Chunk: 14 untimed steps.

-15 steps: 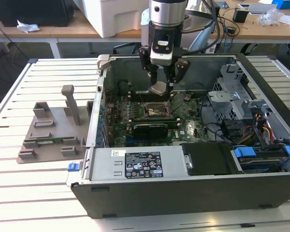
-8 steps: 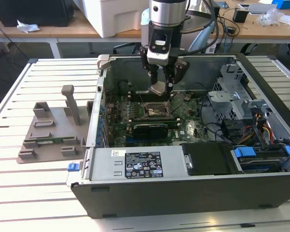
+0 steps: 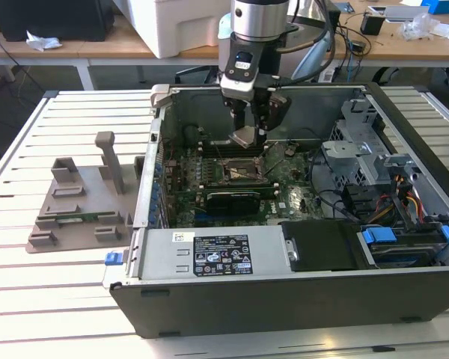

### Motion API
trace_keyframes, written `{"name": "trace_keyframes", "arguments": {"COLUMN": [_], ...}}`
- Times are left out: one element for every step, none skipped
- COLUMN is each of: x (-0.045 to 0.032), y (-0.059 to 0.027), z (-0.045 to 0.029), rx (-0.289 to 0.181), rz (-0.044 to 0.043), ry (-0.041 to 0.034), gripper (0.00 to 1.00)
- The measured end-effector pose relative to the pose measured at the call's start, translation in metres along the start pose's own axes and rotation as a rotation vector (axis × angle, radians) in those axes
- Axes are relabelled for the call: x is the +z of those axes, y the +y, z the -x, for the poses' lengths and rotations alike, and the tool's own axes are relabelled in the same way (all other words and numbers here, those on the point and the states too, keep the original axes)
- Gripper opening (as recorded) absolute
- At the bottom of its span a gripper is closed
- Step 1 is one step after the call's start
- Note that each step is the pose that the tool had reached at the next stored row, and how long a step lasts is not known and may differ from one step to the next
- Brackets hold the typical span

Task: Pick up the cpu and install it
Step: 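Place the cpu into insertion slot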

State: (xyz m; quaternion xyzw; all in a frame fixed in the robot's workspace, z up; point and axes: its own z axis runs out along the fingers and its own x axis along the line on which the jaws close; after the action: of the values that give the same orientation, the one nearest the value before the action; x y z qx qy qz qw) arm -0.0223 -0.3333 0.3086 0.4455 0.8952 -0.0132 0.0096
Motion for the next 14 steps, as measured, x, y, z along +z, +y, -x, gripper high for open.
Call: {"name": "trace_keyframes", "arguments": {"x": [0.0,0.0,0.0,0.0,0.0,0.0,0.0,0.0,0.0,0.0,0.0,0.0001,0.0,0.0001], "y": [0.0,0.0,0.0,0.0,0.0,0.0,0.0,0.0,0.0,0.0,0.0,0.0,0.0,0.0], "z": [0.0,0.0,0.0,0.0,0.0,0.0,0.0,0.0,0.0,0.0,0.0,0.0,0.0,0.0], "rx": [0.006,0.016,0.027,0.051,0.068,0.081,0.094,0.106,0.116,0.125,0.133,0.138,0.143,0.155], "rz": [-0.0002,-0.0006,-0.001,-0.002,-0.0027,-0.0032,-0.0038,-0.0044,-0.0048,-0.0051,-0.0055,-0.0057,-0.006,-0.0064], "ry": [0.0001,0.0002,0.0001,0.0,0.0,0.0,0.0,-0.0001,-0.0002,-0.0002,-0.0002,-0.0002,-0.0003,-0.0002], "gripper": [0.55,0.55,0.55,0.55,0.55,0.55,0.55,0.55,0.55,0.55,0.55,0.55,0.55,0.55]}}
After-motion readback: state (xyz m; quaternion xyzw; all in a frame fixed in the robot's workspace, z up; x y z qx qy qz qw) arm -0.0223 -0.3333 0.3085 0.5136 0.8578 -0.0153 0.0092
